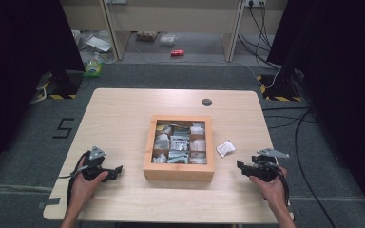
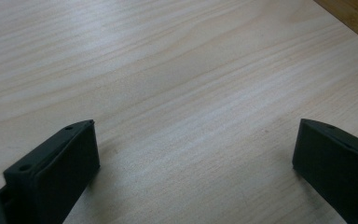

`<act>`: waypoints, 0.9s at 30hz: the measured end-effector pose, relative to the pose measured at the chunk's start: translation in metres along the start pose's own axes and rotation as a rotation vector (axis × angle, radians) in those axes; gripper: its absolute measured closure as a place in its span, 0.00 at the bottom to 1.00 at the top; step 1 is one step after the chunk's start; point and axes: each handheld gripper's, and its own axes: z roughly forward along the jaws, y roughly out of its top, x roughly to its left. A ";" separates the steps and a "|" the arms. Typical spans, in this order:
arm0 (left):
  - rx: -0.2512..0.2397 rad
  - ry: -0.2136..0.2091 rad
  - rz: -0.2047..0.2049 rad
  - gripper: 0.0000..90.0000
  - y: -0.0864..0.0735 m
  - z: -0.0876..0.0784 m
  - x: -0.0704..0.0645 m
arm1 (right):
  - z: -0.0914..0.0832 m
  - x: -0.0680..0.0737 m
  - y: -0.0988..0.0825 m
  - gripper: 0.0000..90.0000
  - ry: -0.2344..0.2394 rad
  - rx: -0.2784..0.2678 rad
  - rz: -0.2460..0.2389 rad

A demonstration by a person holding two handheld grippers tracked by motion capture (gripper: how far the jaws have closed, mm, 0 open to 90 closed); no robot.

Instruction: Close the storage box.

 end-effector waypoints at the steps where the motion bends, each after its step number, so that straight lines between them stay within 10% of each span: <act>1: 0.000 0.000 0.000 0.00 0.000 0.000 0.000 | -0.001 0.000 -0.002 0.31 -0.001 0.000 -0.004; 27: 0.001 0.000 0.000 0.00 0.000 0.000 0.000 | -0.001 0.013 -0.031 0.20 -0.038 0.058 -0.140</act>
